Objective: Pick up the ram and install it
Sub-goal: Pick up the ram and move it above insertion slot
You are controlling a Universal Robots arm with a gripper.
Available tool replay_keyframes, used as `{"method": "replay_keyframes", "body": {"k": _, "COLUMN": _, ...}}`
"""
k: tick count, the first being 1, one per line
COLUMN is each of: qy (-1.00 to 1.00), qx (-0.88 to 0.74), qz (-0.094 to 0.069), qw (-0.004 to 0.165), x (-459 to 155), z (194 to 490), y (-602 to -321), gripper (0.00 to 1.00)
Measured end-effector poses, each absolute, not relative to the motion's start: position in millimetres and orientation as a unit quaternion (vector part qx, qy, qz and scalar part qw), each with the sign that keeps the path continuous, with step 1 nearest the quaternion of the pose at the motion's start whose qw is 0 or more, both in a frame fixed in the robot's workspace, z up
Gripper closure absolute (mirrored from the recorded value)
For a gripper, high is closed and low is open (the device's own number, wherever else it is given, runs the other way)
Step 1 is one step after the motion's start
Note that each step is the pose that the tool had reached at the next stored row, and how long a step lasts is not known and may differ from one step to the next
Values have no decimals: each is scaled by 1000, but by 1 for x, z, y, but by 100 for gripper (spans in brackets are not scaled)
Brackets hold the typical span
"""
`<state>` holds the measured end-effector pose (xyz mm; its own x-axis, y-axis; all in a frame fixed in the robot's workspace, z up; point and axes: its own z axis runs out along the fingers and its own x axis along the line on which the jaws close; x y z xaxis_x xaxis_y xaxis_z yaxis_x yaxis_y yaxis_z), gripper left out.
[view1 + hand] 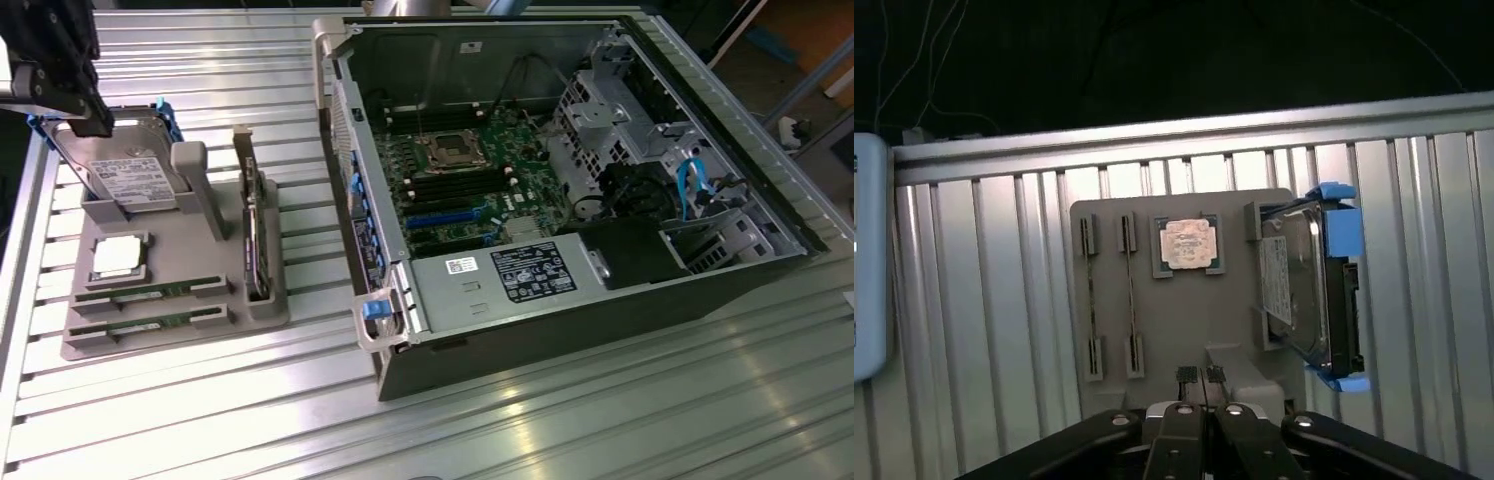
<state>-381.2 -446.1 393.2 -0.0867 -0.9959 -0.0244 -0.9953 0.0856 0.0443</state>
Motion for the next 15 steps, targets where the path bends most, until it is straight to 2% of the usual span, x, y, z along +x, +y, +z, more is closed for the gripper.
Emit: {"method": "replay_keyframes", "body": {"k": 15, "qy": -711, "qx": 702, "qz": -24, "qw": 7, "x": -381, "z": 393, "y": -447, "gripper": 89}}
